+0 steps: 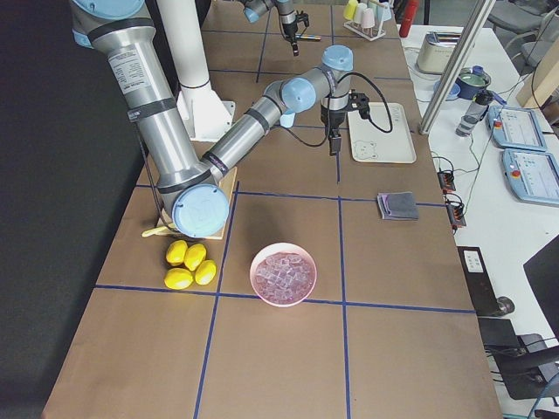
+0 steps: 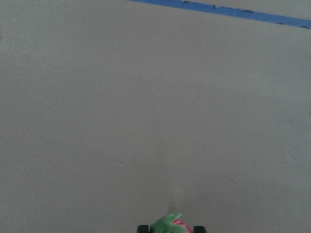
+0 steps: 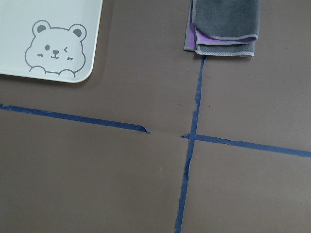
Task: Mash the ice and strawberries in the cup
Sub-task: 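Grasp the red strawberry with the left gripper, then carry the strawberry with the left gripper over the blue cup, then open the left gripper to drop the strawberry into the cup, then withdraw the empty left gripper to the table edge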
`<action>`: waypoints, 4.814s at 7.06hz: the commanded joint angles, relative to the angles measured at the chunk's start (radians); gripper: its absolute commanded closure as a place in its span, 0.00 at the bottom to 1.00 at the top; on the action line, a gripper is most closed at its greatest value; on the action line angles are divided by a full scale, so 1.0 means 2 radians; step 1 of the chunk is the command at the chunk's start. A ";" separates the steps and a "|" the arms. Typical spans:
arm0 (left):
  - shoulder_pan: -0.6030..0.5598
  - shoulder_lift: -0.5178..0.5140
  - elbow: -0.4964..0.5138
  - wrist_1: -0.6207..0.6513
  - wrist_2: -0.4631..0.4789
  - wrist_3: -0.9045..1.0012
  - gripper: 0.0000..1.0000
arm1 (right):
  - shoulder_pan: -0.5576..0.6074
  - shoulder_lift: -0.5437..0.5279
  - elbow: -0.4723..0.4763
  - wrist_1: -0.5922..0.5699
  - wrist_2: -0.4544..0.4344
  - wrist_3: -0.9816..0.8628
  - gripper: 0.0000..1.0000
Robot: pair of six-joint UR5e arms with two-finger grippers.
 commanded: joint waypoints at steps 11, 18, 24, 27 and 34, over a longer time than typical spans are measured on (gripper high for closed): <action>0.084 -0.464 0.048 0.343 -0.024 -0.222 1.00 | 0.233 -0.194 -0.172 0.183 0.112 -0.306 0.00; 0.129 -0.473 0.072 0.314 -0.011 -0.239 0.94 | 0.242 -0.195 -0.183 0.183 0.125 -0.305 0.00; 0.109 -0.464 0.043 0.322 -0.017 -0.208 0.00 | 0.245 -0.199 -0.200 0.186 0.125 -0.313 0.00; 0.020 -0.374 -0.016 0.342 -0.107 -0.091 0.00 | 0.257 -0.205 -0.194 0.188 0.107 -0.336 0.00; -0.201 -0.089 -0.057 0.333 -0.200 0.363 0.00 | 0.259 -0.204 -0.196 0.188 0.108 -0.329 0.00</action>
